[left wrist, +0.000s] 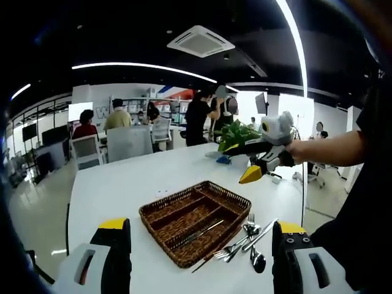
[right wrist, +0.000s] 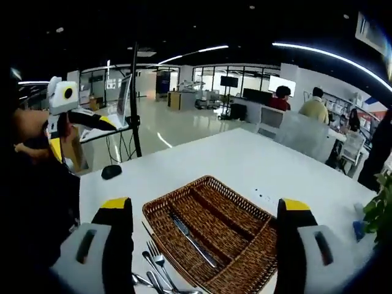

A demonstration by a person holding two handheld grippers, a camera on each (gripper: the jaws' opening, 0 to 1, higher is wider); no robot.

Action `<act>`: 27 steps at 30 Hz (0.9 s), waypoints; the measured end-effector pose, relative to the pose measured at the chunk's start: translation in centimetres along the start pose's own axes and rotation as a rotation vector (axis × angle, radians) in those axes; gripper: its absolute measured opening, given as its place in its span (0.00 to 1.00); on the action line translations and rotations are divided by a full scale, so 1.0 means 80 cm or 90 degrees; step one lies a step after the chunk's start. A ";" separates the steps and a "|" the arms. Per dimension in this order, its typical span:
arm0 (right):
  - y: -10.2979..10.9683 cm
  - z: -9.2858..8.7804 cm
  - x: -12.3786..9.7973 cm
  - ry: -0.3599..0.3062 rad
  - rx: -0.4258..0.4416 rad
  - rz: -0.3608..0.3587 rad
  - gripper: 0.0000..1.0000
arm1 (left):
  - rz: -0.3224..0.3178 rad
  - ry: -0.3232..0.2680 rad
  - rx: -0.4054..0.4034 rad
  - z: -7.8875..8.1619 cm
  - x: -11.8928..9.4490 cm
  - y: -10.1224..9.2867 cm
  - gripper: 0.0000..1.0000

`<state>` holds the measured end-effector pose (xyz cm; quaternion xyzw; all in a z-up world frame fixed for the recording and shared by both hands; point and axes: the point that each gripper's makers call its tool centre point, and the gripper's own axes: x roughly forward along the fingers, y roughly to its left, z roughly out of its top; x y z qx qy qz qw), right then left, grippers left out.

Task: Arrange the knives, forks, and spoons in their matching storage slots by inserting each utensil handle-first until every utensil is classified and aligned in the correct compartment

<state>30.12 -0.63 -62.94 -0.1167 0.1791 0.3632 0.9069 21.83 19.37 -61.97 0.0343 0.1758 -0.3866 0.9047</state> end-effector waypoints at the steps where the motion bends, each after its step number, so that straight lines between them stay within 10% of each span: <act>1: 0.000 -0.001 -0.005 0.000 0.004 -0.004 0.99 | 0.001 0.000 -0.003 -0.001 0.000 0.000 1.00; 14: -0.028 -0.028 -0.082 0.007 0.049 -0.050 0.99 | -0.008 0.003 -0.010 0.003 0.029 -0.022 1.00; 27: -0.049 -0.070 -0.119 0.047 0.058 -0.032 0.99 | 0.078 0.033 -0.027 -0.016 0.023 -0.024 1.00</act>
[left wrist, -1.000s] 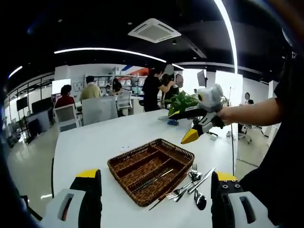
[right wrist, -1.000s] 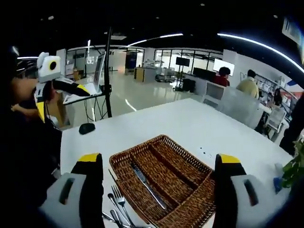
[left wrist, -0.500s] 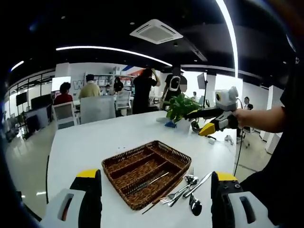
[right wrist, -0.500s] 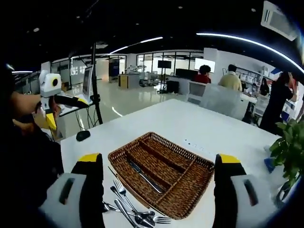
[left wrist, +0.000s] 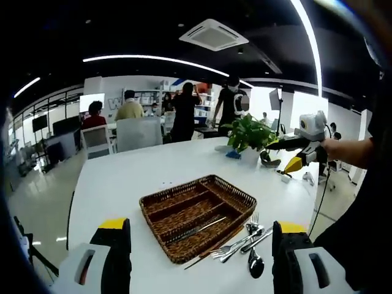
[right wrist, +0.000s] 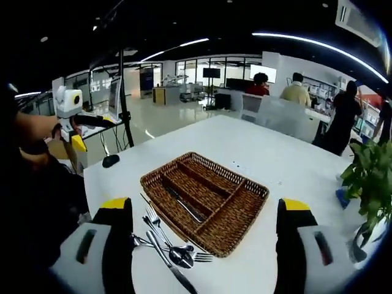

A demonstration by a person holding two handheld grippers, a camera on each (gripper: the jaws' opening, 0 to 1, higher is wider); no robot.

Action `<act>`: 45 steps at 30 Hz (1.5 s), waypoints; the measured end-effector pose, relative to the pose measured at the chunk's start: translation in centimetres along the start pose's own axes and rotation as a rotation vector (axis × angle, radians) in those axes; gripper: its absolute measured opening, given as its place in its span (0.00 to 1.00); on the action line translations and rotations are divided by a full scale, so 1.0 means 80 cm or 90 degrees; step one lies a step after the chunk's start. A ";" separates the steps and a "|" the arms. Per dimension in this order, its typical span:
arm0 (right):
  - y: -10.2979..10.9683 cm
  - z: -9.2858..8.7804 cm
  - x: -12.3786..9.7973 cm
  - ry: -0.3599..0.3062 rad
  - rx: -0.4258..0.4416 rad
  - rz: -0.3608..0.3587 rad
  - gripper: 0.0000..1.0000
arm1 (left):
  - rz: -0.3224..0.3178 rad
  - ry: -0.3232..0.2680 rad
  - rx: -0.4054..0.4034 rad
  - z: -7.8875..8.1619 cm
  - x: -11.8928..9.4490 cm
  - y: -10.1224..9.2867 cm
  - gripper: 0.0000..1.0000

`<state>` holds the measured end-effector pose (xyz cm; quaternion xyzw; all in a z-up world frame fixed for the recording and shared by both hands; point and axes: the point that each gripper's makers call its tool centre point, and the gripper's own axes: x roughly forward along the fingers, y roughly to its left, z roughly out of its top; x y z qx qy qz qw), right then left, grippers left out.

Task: Arrange the knives, forks, and spoons in their matching storage slots by inserting each utensil handle-first until every utensil is classified and aligned in the correct compartment

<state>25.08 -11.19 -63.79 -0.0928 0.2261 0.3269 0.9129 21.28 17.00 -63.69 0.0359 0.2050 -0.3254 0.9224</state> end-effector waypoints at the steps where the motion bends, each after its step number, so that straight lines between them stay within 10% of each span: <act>1: 0.000 -0.002 -0.003 -0.005 0.003 0.003 0.99 | 0.002 -0.001 0.006 0.001 -0.001 -0.001 1.00; 22: -0.016 -0.026 -0.071 -0.006 0.055 -0.092 0.99 | 0.009 -0.033 0.022 0.012 -0.023 0.014 1.00; 38: -0.002 -0.042 -0.081 -0.011 0.031 -0.033 0.99 | 0.072 -0.006 0.030 -0.012 -0.058 0.003 1.00; 45: -0.010 -0.028 -0.087 -0.032 0.025 -0.038 0.99 | 0.015 0.003 0.067 0.009 -0.050 -0.020 1.00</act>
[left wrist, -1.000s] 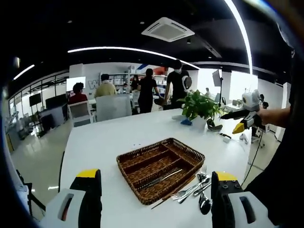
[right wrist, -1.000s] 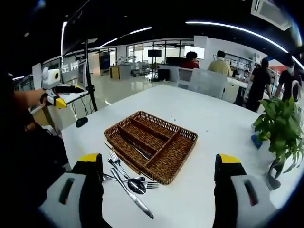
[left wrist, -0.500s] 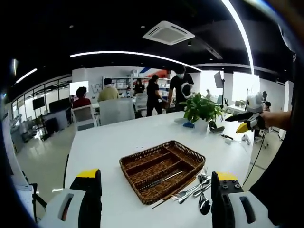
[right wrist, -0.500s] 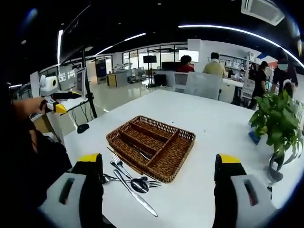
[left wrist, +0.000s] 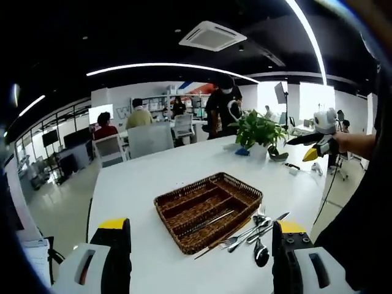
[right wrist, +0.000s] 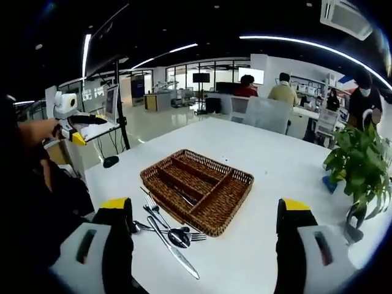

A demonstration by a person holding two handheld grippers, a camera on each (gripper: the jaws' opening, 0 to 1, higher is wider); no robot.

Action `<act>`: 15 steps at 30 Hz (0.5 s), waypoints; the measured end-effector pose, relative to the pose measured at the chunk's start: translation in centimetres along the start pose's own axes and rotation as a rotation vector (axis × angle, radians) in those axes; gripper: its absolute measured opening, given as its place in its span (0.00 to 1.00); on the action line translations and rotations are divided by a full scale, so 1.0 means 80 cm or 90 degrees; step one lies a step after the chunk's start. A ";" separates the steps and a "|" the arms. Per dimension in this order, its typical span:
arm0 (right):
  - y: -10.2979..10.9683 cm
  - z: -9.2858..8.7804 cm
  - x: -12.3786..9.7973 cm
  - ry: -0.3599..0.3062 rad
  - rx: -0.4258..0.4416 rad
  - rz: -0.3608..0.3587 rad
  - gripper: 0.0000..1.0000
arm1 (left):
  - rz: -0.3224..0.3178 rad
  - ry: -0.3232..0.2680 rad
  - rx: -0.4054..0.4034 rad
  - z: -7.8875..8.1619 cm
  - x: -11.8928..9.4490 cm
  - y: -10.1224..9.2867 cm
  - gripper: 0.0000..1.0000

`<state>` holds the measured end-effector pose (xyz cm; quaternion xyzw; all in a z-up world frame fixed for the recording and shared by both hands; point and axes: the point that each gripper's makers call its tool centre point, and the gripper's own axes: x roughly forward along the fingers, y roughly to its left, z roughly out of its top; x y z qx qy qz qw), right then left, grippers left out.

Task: Arrange the knives, forks, and spoons in their matching storage slots by inserting each utensil handle-first until every utensil is classified and aligned in the correct compartment

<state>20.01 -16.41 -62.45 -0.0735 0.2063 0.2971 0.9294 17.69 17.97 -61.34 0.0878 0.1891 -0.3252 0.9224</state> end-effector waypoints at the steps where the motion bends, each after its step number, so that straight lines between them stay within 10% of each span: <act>1: 0.000 0.001 -0.001 -0.005 0.002 0.000 0.99 | -0.014 -0.003 0.025 0.010 0.000 -0.005 1.00; 15: -0.007 -0.007 -0.012 -0.003 0.003 -0.012 0.99 | -0.148 0.029 0.177 0.071 0.044 -0.057 1.00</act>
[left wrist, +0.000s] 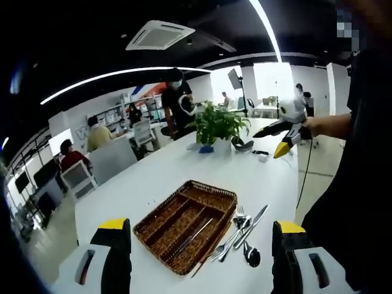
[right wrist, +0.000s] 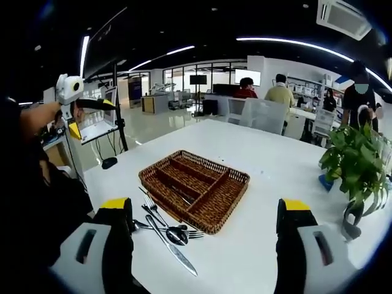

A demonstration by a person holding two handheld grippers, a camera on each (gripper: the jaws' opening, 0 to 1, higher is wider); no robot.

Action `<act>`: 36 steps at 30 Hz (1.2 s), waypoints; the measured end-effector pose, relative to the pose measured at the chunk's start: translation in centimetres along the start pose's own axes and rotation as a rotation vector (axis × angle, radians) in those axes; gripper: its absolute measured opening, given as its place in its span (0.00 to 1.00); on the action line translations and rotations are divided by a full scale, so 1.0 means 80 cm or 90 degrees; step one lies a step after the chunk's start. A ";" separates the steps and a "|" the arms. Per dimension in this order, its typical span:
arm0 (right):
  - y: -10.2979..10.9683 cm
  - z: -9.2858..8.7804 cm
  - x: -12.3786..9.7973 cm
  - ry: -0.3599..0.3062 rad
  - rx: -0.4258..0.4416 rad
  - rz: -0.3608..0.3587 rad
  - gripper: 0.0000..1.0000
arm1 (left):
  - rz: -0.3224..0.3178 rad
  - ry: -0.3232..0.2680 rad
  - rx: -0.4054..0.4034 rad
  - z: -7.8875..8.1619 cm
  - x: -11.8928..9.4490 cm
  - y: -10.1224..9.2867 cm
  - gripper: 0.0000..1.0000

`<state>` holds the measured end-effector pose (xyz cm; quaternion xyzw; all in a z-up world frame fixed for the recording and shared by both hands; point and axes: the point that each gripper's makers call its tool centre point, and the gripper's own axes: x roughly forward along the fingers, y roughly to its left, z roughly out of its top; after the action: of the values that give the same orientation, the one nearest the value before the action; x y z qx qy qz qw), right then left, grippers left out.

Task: Arrange the knives, forks, and spoons in their matching storage slots by inserting each utensil handle-first until every utensil is classified and aligned in the correct compartment

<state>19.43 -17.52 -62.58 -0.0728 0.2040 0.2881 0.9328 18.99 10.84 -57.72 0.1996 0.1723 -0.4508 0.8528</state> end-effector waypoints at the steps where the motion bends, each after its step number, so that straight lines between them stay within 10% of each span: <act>1: 0.001 0.000 0.000 0.000 0.002 0.000 0.99 | -0.017 0.002 0.015 0.005 0.007 -0.002 1.00; 13: -0.004 0.001 -0.003 0.001 0.000 -0.013 0.99 | -0.089 0.065 0.054 0.001 0.052 -0.011 1.00; 36: -0.017 -0.008 -0.013 0.002 0.001 -0.024 0.99 | -0.169 0.065 0.124 -0.014 0.145 -0.077 1.00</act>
<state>19.20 -19.32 -62.72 -0.0761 0.2045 0.2698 0.9379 19.86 0.10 -65.31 0.2793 0.1958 -0.5629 0.7528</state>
